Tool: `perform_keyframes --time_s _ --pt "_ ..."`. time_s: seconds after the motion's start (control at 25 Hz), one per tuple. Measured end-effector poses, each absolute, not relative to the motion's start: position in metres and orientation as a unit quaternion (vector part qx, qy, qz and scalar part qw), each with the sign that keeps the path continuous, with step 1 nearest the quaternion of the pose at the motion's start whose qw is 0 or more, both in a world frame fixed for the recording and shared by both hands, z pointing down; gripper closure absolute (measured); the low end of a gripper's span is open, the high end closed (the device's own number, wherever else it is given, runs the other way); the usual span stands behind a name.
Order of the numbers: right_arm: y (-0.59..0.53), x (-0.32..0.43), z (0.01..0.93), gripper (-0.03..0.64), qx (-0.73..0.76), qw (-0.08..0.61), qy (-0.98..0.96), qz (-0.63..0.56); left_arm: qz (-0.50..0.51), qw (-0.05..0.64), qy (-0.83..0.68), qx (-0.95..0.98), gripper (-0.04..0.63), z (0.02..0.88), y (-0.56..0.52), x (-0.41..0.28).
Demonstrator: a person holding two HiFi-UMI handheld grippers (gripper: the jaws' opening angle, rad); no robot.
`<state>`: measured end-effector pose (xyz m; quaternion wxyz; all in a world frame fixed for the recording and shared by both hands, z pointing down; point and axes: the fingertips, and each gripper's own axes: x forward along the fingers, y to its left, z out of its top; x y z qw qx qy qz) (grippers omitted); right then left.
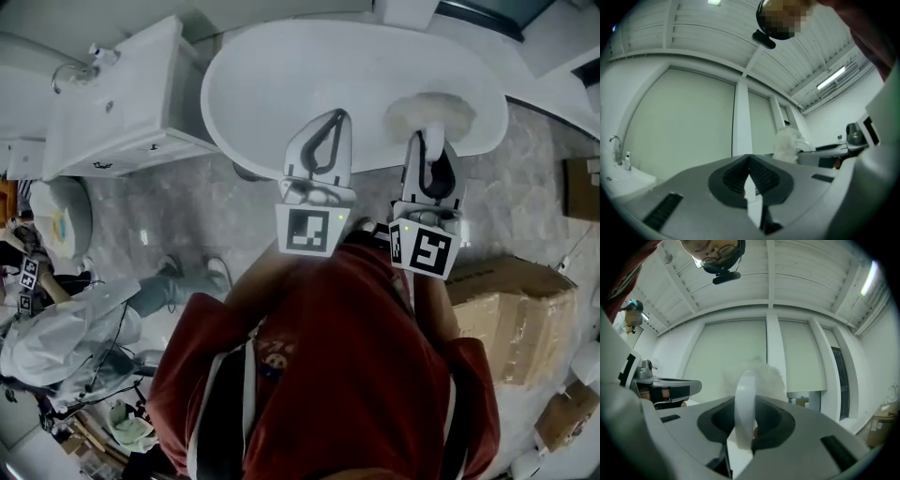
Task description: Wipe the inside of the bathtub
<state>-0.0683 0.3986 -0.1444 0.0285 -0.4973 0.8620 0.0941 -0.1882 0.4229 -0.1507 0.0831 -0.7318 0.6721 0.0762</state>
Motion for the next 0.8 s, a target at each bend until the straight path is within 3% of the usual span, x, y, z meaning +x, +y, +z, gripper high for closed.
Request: perform_keyframes --time_s 0.8 --pt "0.382 -0.049 -0.129 0.523 -0.494 0.018 0.867 0.068 0.072 0.074 0.670 -0.736 0.580 -0.142 0.417 -0.167"
